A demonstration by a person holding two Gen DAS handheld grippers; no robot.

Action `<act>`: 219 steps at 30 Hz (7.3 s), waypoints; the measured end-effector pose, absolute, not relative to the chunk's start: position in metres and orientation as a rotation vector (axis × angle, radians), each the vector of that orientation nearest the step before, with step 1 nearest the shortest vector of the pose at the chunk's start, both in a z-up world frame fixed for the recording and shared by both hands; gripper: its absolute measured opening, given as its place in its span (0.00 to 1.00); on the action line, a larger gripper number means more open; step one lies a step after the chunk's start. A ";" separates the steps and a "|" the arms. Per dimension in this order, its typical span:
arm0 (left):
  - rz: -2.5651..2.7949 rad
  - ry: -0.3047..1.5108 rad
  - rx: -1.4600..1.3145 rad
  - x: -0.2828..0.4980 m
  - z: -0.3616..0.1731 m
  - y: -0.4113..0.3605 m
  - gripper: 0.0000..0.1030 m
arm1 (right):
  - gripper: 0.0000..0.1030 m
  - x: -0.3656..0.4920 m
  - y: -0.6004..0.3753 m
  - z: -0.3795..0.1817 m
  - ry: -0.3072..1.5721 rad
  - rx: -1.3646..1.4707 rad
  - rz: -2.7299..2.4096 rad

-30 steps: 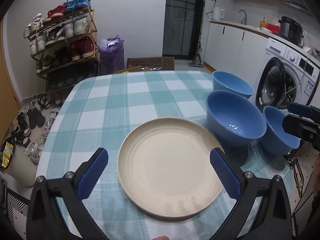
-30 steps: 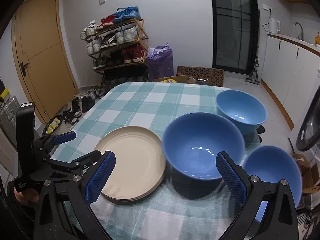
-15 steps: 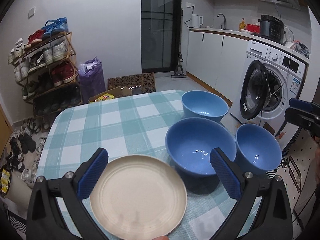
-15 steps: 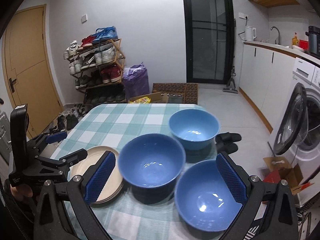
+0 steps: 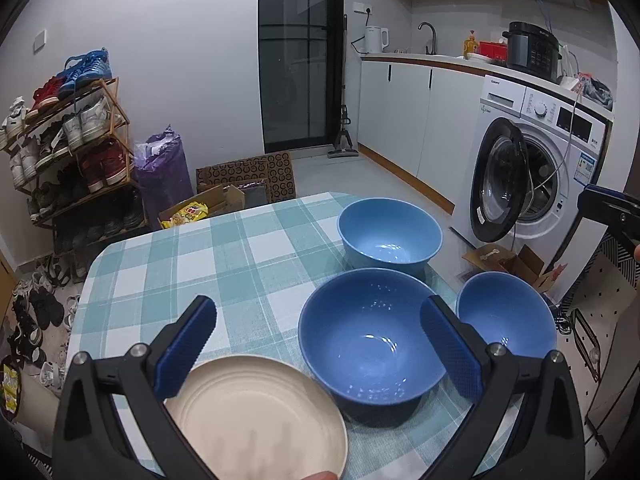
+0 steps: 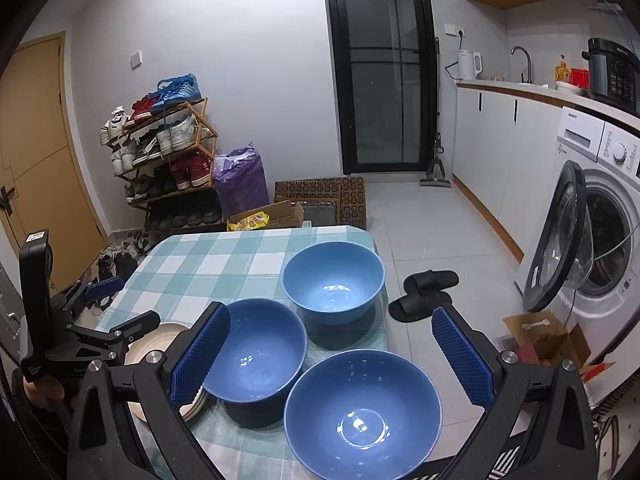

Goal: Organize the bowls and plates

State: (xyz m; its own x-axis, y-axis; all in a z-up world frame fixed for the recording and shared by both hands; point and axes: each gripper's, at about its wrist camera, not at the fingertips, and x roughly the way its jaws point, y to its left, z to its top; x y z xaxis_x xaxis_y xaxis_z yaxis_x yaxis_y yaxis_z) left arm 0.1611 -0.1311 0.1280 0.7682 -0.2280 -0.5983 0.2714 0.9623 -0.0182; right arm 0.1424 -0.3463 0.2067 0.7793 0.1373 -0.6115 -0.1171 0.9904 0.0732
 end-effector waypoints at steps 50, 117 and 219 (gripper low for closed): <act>-0.287 0.846 0.120 0.354 0.079 -0.192 1.00 | 0.99 0.312 -0.389 0.113 0.884 0.161 0.051; -0.431 0.980 0.150 0.391 0.024 -0.221 0.12 | 0.15 0.379 -0.371 0.018 1.077 0.087 0.051; -0.342 0.730 0.082 0.223 0.143 -0.142 0.12 | 0.17 0.201 -0.276 0.166 0.838 -0.017 0.164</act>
State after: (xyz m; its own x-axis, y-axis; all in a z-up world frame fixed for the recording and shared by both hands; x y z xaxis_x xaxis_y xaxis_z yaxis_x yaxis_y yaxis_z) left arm 0.2233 -0.1418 0.1434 0.6923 -0.2771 -0.6663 0.3337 0.9416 -0.0449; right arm 0.2009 -0.2759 0.1662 0.6572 0.1376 -0.7411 -0.1512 0.9873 0.0493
